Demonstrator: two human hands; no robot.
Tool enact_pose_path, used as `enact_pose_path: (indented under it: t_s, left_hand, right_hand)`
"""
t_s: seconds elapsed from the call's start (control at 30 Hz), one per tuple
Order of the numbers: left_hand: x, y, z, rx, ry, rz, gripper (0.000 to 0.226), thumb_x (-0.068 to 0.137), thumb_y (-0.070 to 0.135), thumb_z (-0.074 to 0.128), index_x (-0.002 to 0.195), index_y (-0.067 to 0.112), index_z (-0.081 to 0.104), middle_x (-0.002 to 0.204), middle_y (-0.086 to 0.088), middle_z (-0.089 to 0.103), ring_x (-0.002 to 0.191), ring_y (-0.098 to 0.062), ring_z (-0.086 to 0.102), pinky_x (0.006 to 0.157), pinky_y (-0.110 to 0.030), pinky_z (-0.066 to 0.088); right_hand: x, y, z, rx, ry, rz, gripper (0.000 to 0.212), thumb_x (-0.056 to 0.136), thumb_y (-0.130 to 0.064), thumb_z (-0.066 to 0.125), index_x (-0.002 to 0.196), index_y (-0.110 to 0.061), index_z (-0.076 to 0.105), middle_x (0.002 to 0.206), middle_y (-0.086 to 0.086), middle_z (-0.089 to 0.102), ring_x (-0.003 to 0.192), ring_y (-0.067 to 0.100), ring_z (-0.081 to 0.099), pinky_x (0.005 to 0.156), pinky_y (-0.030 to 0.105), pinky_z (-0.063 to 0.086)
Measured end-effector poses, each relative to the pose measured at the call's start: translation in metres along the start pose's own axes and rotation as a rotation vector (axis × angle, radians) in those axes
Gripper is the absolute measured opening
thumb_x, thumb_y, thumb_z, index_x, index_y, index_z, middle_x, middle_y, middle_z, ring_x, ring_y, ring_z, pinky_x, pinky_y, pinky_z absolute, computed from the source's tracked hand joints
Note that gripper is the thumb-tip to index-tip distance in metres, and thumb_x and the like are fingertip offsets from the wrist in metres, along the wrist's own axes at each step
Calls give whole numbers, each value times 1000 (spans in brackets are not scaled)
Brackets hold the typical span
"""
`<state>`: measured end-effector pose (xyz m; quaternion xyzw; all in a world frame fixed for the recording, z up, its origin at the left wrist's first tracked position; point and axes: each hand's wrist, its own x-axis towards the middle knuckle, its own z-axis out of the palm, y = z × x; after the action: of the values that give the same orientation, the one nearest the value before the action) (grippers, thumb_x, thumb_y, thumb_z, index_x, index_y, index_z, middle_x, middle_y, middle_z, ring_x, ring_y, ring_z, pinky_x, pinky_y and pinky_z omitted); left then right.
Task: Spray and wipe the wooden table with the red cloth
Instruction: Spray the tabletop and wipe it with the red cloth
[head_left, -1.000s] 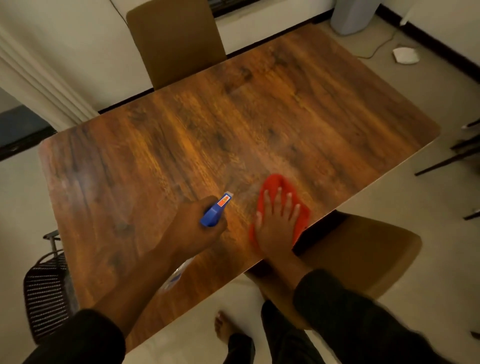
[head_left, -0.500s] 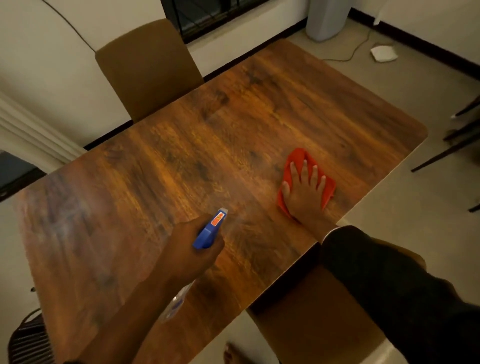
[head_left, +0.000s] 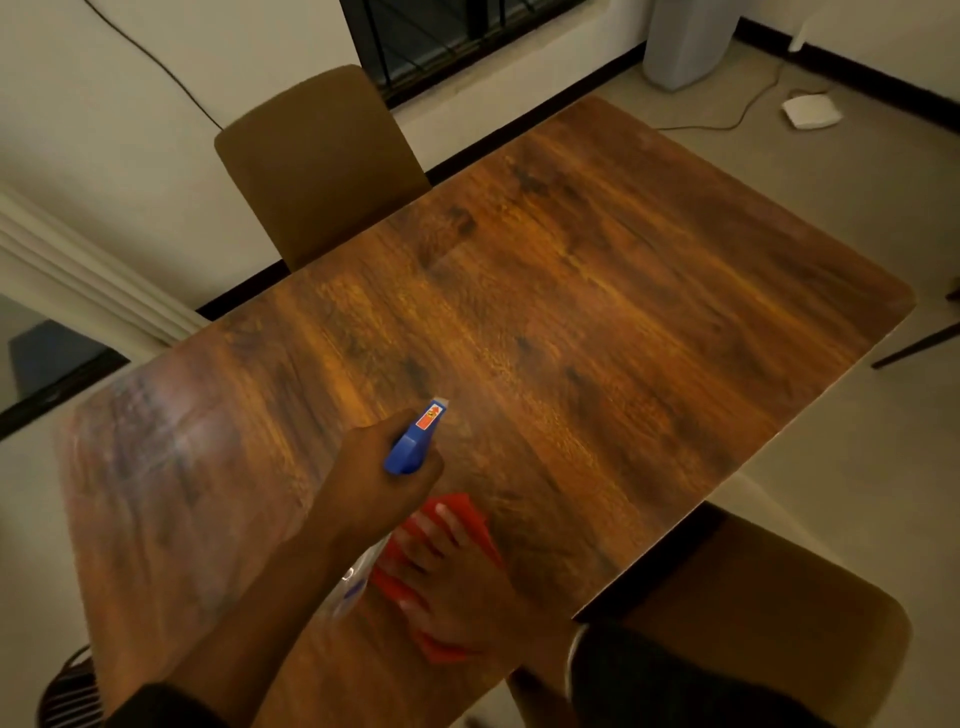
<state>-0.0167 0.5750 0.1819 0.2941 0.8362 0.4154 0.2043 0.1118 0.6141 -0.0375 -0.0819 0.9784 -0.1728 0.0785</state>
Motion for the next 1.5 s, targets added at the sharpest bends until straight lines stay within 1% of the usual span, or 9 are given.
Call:
enact_pose_path:
  t_s: [0.17, 0.3, 0.4, 0.57, 0.67, 0.87, 1.1, 1.37, 1.5]
  left_hand:
    - [-4, -8, -9, -30, -8, -18, 14, 86, 7, 66, 77, 13, 57, 63, -12, 58, 57, -34, 60, 56, -52, 54]
    - [-20, -21, -25, -28, 67, -53, 18, 86, 8, 65, 73, 13, 54, 61, -8, 55, 49, -19, 53, 51, -30, 48]
    - [-34, -26, -38, 5, 105, -69, 20, 86, 7, 66, 71, 13, 54, 60, 0, 56, 46, -7, 48, 47, -12, 38]
    - [-49, -30, -56, 46, 118, -85, 13, 85, 9, 67, 75, 9, 58, 60, -15, 55, 46, -19, 48, 46, -29, 40]
    - [-53, -28, -54, 10, 138, -114, 17, 83, 7, 67, 73, 6, 54, 60, -19, 54, 46, -18, 45, 45, -26, 39]
    - [-48, -10, -19, -29, 78, -29, 22, 83, 2, 67, 69, 7, 52, 55, -12, 48, 44, -4, 45, 43, -11, 35]
    - [-34, 12, 25, -107, -7, 2, 15, 83, 9, 66, 72, 8, 56, 61, -18, 60, 58, -38, 60, 52, -36, 49]
    - [-1, 32, 63, -88, -65, 55, 34, 83, 12, 67, 61, 31, 49, 50, 9, 48, 42, -3, 41, 42, -13, 34]
    - [11, 35, 73, -105, -47, 79, 32, 84, 15, 68, 65, 36, 52, 54, 14, 54, 46, -2, 49, 45, -9, 37]
  right_hand:
    - [17, 172, -106, 12, 173, 544, 69, 110, -52, 33, 171, -32, 8, 180, 8, 1, 165, 35, -2, 132, 59, -2]
    - [48, 188, -131, 1, 196, 819, 67, 111, -46, 35, 172, -28, 11, 180, 9, 2, 165, 39, -2, 130, 63, 0]
    - [86, 113, -110, -26, 143, 651, 68, 110, -48, 33, 171, -27, 10, 179, 12, 2, 164, 43, -1, 129, 66, 1]
    - [69, -69, -18, -17, 80, 58, 66, 102, -48, 47, 158, -15, 35, 169, 14, 34, 159, 41, 24, 130, 64, 12]
    - [1, -97, 28, -39, 49, -85, 68, 112, -51, 31, 171, -23, 14, 179, 11, 5, 165, 40, 4, 131, 64, 1]
    - [-96, 47, -14, -116, 21, 44, 68, 108, -56, 40, 170, -37, 19, 180, 3, 6, 166, 34, 3, 130, 62, 7]
    - [-105, 173, -98, 4, 171, 922, 67, 110, -53, 29, 171, -35, 7, 180, 5, -4, 165, 33, -8, 130, 64, 2]
    - [-110, 100, -43, -62, 55, 237, 67, 109, -59, 33, 170, -42, 13, 180, -1, 3, 166, 33, -2, 130, 62, -4]
    - [-139, 222, -95, -63, 142, 666, 65, 108, -62, 25, 169, -44, 8, 179, -1, -6, 166, 34, -4, 130, 63, 1]
